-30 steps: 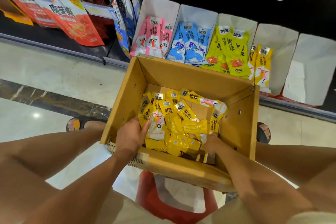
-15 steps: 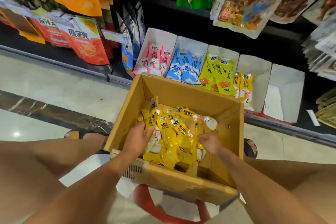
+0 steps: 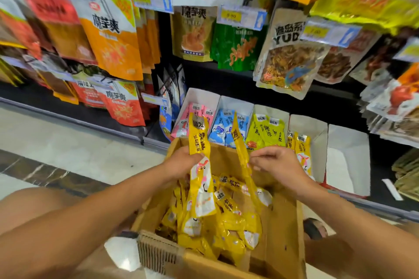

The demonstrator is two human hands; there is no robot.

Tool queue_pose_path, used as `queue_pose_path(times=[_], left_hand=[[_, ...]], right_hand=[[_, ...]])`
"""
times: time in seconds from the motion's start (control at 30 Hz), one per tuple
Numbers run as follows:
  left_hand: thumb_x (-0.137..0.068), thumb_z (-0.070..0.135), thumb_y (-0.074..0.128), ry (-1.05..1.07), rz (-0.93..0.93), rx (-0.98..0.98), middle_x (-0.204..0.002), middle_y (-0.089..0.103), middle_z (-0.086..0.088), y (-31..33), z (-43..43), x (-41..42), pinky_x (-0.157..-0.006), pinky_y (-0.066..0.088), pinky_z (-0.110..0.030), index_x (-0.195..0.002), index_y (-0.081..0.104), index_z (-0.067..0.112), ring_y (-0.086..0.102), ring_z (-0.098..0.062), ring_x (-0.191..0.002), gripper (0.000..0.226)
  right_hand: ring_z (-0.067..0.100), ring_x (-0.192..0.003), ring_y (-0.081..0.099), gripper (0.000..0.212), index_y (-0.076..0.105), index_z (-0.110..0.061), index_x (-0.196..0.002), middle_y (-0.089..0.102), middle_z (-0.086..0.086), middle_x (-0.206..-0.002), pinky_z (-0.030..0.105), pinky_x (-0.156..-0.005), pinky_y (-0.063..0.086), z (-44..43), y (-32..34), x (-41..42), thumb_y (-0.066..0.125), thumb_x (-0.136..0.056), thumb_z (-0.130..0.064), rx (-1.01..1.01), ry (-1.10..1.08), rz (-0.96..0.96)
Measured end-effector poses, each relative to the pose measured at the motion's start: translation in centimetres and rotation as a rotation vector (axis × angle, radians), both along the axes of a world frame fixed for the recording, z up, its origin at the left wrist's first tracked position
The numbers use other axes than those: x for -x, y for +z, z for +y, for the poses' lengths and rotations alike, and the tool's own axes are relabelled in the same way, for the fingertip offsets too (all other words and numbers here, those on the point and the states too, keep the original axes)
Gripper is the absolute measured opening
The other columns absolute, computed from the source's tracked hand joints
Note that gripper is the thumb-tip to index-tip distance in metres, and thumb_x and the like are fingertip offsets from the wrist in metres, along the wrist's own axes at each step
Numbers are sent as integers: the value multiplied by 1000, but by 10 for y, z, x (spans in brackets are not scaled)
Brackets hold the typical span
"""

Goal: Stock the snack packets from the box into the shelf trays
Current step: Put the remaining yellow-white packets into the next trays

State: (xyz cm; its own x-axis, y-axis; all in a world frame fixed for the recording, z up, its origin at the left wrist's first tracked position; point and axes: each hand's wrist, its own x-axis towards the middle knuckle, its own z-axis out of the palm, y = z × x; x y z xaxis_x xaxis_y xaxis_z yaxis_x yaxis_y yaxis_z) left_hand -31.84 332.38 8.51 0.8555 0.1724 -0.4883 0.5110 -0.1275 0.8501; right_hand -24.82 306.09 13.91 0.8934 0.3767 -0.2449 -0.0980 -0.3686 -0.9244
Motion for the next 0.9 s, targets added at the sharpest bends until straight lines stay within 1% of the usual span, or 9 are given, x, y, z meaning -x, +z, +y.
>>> queue_pose_path(times=[0.1,0.17,0.27,0.37,0.47,0.6,0.67,0.77,0.9], left_hand=[[-106,33,54,42,3,20,-99,75,-3,14,0,-18,-61,49,-24,-117,63,22,70,-18,-79,19],[-106,29,53,104,78,102,-105,77,-10,9,-5,-26,-69,57,-35,-114,60,17,75,-29,-89,16],[-106,19,48,23,137,-30,-92,67,-18,-9,-4,-23,-68,48,-38,-104,61,11,63,-30,-77,15],[-107,18,46,-67,151,-191,-75,58,-14,-15,9,-18,-46,40,-24,-91,58,15,51,-22,-54,20],[-107,20,46,-86,147,-271,-70,57,-12,-25,21,-26,-44,41,-23,-97,58,15,49,-21,-52,17],[-108,20,48,-93,150,-280,-65,56,-8,-44,27,-34,-41,39,-22,-97,59,16,48,-16,-44,16],[-108,21,49,-106,158,-287,-67,59,-6,-51,28,-36,-42,41,-22,-94,58,17,50,-13,-44,17],[-107,26,50,-118,195,-299,-76,65,-10,-65,34,-37,-46,45,-23,-104,61,12,56,-15,-53,18],[-107,27,50,-137,219,-314,-75,66,-5,-77,43,-35,-52,45,-25,-92,59,21,57,-16,-56,19]], right_hand=[[13,-79,73,11,76,-5,-95,77,5,-88,26,-69,62,14,-5,-25,71,-88,1,-73,-59,78],[13,-85,69,12,74,-7,-100,74,1,-90,33,-73,62,26,-40,-39,68,-90,-3,-12,-119,198],[13,-74,62,10,71,-14,-97,68,2,-84,40,-76,59,24,-115,-44,64,-92,-10,142,-182,346],[13,-65,60,8,70,-16,-96,66,2,-82,24,-59,47,6,-175,-32,64,-91,-16,311,-115,443],[17,-63,54,11,67,-17,-87,61,3,-80,20,-52,30,-3,-205,-25,60,-83,-25,444,23,561],[17,-65,59,13,70,-22,-102,65,3,-92,20,-46,42,-1,-235,-22,67,-88,-20,642,116,446],[16,-78,62,21,69,-22,-109,68,1,-106,23,-62,53,2,-252,-19,70,-88,-22,688,207,367],[19,-93,57,32,64,-17,-121,60,-1,-109,24,-67,47,12,-274,-9,67,-91,-26,711,243,412],[26,-115,57,54,48,-12,-144,58,8,-127,34,-96,46,27,-307,6,62,-93,-25,655,187,567]])
